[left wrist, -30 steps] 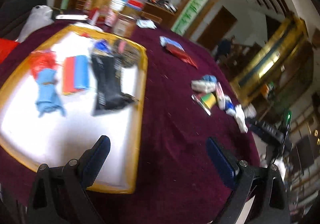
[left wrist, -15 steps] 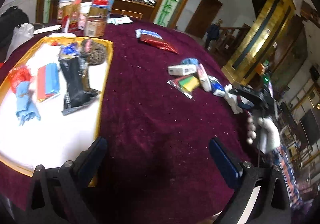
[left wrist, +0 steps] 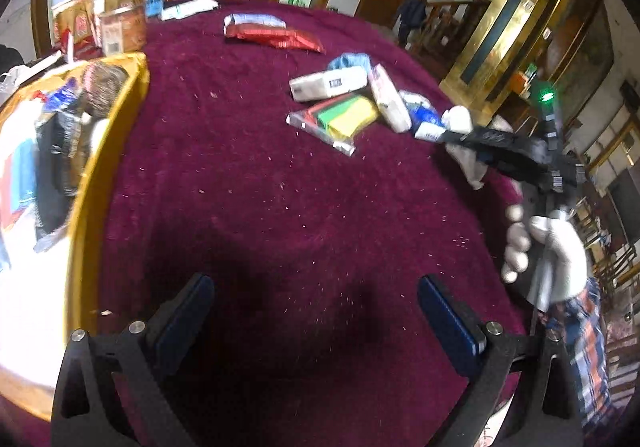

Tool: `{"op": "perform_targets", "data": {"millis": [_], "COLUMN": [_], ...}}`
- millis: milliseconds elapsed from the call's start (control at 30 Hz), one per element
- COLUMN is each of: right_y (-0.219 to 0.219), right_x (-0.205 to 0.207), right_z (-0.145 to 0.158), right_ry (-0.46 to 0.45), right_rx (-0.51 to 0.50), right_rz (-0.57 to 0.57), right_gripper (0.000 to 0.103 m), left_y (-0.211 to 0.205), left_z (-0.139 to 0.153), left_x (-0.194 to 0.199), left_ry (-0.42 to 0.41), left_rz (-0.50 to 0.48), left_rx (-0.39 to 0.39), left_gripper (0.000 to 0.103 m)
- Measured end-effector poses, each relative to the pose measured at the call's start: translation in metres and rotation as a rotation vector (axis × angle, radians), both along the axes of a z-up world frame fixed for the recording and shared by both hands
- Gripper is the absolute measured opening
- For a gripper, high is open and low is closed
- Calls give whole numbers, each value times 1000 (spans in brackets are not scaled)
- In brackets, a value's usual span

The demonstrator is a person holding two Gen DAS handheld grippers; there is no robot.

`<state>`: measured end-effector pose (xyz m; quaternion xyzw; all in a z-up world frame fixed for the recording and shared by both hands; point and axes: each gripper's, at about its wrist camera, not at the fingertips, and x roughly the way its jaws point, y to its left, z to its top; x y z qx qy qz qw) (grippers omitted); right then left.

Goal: Organize soft objects
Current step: 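Lift the white glove with the right tool while the left tool grasps the lemon-print tissue pack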

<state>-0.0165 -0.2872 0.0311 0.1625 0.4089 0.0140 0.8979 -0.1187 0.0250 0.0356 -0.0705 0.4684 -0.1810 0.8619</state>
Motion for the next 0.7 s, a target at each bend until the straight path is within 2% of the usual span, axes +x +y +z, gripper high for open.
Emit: {"op": "perform_targets", "data": {"millis": [67, 133, 167, 267, 400, 467, 600, 700], "right_y": [-1, -1, -1, 13, 44, 41, 13, -9], "right_x": [-2, -3, -3, 2, -4, -6, -2, -5], "right_z": [5, 7, 7, 1, 6, 9, 1, 2], "right_ry": [-34, -51, -53, -18, -23, -41, -29, -54], "right_rx": [32, 89, 116, 252, 311, 314, 360, 401], "right_rz": [23, 63, 85, 245, 434, 408, 265, 170], "right_gripper": [18, 18, 18, 18, 18, 18, 18, 25], "left_y": [-7, -11, -11, -14, -15, -19, -33, -30], "left_z": [-9, -21, -22, -23, -25, -25, -26, -15], "left_x": [8, 15, 15, 13, 5, 2, 1, 17], "left_ry": [27, 81, 69, 62, 16, 2, -1, 24], "left_rz": [0, 2, 7, 10, -3, -30, -91, -111], "left_rx": [13, -7, -7, 12, 20, 55, 170, 109], "left_gripper": [102, 102, 102, 102, 102, 102, 102, 102]}}
